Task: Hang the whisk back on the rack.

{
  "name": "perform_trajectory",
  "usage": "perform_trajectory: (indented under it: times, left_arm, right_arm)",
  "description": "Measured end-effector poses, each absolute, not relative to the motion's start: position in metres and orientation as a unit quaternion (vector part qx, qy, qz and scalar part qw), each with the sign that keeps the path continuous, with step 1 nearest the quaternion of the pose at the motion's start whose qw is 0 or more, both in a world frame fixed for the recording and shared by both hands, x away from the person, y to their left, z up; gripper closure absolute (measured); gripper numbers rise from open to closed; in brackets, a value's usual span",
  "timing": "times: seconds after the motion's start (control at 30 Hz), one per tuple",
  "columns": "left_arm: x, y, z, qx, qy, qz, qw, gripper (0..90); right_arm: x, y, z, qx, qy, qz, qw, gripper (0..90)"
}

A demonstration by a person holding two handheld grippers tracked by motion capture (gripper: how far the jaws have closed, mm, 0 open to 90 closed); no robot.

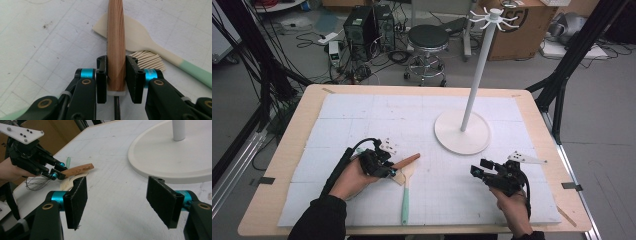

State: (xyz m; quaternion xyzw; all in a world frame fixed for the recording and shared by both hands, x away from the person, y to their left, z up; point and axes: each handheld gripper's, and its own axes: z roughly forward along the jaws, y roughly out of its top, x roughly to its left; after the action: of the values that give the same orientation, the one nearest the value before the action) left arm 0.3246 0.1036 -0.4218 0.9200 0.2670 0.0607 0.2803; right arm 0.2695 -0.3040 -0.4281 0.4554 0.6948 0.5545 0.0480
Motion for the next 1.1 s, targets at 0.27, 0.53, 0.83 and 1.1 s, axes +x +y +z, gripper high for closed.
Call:
perform_trajectory:
  times: [0.27,0.53,0.83,1.1]
  left_arm:
    - [0.323,0.101,-0.422,0.923,0.262,0.070,0.272,72.7]
    - [0.323,0.101,-0.423,0.922,0.268,0.067,0.270,72.7]
    - [0.322,0.102,-0.420,0.920,0.270,0.090,0.270,72.9]
    - [0.318,0.131,-0.384,0.854,0.299,0.082,0.418,72.9]
  right_arm:
    - [0.269,-0.304,-0.427,0.455,0.692,0.558,0.050,32.3]
    - [0.268,-0.302,-0.424,0.453,0.690,0.563,0.051,32.4]
    - [0.267,-0.306,-0.424,0.454,0.685,0.567,0.054,32.5]
    - [0.267,-0.309,-0.425,0.459,0.684,0.565,0.055,32.5]
